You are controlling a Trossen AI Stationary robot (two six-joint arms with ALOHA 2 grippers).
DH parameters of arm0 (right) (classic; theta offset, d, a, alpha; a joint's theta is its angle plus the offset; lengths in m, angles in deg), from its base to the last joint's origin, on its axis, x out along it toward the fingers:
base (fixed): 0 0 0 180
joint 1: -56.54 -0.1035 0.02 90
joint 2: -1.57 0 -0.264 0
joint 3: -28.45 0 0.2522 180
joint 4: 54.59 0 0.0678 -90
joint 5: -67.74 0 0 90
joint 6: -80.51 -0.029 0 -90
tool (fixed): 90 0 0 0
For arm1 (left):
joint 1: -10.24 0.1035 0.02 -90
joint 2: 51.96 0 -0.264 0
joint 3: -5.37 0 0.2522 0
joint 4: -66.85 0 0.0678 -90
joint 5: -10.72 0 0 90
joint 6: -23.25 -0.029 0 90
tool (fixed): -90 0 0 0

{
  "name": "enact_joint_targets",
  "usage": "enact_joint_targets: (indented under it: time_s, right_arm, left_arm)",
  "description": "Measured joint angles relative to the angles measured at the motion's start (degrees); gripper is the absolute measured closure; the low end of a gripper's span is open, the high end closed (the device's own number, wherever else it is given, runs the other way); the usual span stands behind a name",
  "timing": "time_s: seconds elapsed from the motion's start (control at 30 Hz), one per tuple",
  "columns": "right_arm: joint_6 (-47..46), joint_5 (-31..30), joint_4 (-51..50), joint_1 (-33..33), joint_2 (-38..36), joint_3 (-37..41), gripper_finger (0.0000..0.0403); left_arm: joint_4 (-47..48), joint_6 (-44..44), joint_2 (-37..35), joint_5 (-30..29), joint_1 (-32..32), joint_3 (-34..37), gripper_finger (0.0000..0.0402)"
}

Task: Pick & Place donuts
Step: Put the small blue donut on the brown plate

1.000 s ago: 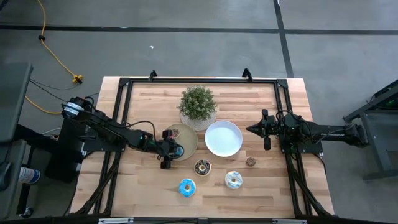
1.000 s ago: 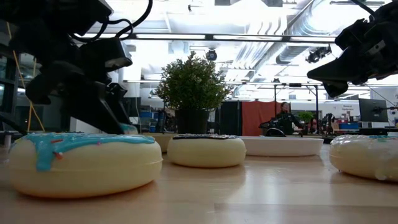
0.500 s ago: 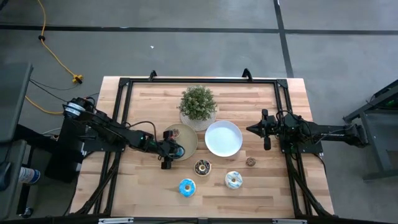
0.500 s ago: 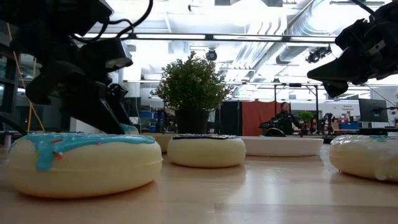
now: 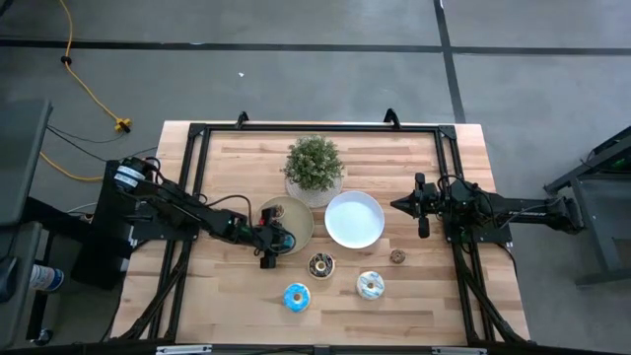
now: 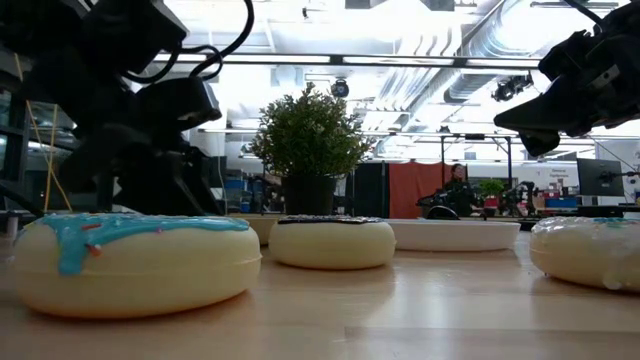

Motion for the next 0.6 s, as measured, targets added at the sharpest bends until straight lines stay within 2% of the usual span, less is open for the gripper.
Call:
enact_joint_targets:
  time_s: [0.6]
  right_arm:
    - [0.0,0.0,0.0,0.0,0.0,0.0,0.0402]
  left_arm:
    - [-0.5,0.0,0.0,0.2,0.0,0.1,0.0203]
